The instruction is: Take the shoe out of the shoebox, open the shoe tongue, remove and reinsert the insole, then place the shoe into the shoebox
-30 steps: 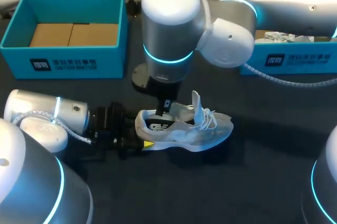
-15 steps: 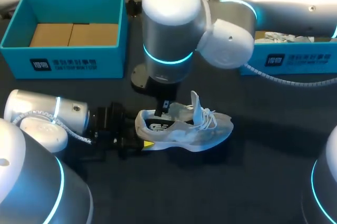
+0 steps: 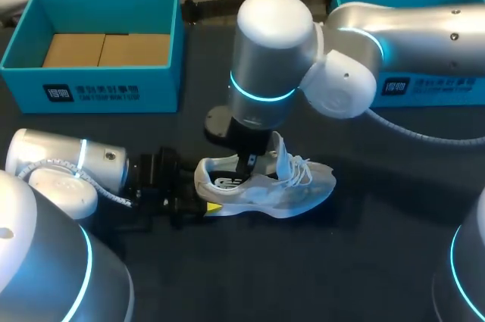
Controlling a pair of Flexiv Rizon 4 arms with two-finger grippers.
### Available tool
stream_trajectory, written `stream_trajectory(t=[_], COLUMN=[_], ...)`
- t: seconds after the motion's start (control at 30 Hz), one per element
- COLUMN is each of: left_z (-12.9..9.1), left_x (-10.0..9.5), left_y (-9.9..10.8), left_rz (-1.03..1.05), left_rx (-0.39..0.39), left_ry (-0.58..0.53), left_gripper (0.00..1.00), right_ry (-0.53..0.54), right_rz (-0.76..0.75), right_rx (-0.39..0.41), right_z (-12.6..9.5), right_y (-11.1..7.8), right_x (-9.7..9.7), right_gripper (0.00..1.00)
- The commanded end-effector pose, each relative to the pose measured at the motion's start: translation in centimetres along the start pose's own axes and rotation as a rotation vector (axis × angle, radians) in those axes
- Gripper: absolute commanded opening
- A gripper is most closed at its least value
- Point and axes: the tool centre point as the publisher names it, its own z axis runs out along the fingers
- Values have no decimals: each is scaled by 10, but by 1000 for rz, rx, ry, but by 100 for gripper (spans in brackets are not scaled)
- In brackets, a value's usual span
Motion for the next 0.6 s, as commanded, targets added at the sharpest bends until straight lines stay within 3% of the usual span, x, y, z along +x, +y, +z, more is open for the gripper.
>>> stream_trajectory(t=[0.03, 0.57, 0.6], left_z=[0, 0, 0], left_x=[0, 0, 0], left_y=[1, 1, 1], left_rz=[0, 0, 0], left_rx=[-4, -4, -4], left_ry=[0, 0, 0], left_gripper=[0, 0, 0], right_ry=[22, 56, 55], right_rz=[-7, 27, 27], right_rx=[5, 2, 4], right_z=[10, 24, 24], right_y=[-1, -14, -14], right_x=[-9, 3, 2], right_gripper=[0, 0, 13])
